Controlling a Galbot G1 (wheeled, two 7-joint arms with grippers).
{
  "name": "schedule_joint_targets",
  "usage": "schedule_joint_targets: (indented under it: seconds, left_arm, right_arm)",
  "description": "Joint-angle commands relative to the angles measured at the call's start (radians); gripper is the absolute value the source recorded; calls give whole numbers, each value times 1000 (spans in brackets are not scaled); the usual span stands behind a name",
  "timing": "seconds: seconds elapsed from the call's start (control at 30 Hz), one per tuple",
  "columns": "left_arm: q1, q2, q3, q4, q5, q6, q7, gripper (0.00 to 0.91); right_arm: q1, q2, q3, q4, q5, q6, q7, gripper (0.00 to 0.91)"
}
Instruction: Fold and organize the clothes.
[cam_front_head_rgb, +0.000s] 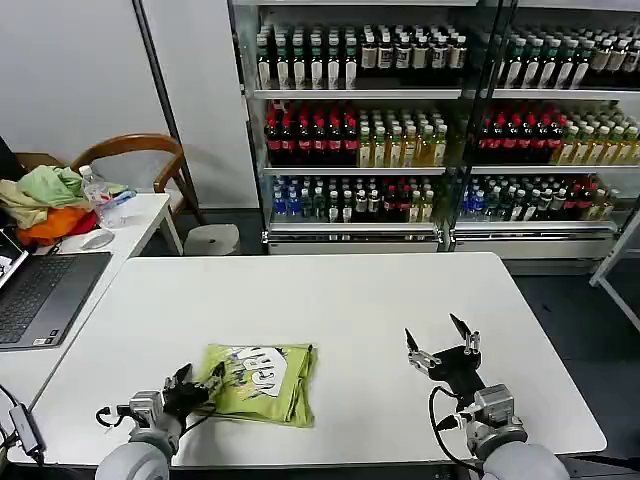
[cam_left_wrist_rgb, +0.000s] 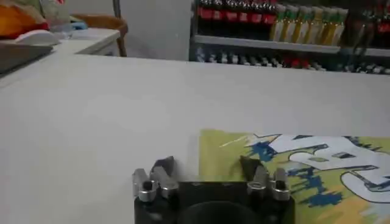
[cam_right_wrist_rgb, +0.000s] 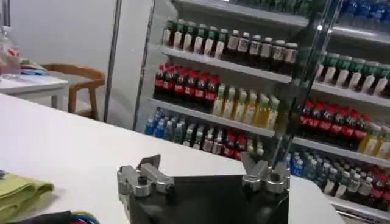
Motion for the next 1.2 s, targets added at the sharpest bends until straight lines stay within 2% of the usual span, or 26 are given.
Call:
schedule_joint_targets:
  seconds: [0.03, 0.4, 0.7, 0.8, 0.87, 1.2]
  left_arm:
    - [14, -5, 19, -9, -13, 7, -9, 40]
    - [-8, 1, 4, -16, 2, 15, 7, 40]
    - [0, 59, -145, -104, -8, 108, 32, 30]
    - [9, 83, -259, -124, -29, 191, 57, 40]
    - [35, 105, -375, -134, -40, 191, 77, 40]
    - [161, 245, -764, -88, -66, 194, 150, 40]
  right_arm:
    - [2, 1, -1, -1, 0, 0, 0, 907]
    - [3, 2, 0, -1, -1, 0, 0, 907]
    - [13, 1, -4, -3, -1, 0, 0, 907]
    - [21, 3, -12, -5, -1, 0, 1, 907]
    - [27, 4, -21, -9, -1, 0, 0, 907]
    - [59, -5, -38, -14, 1, 2, -2, 907]
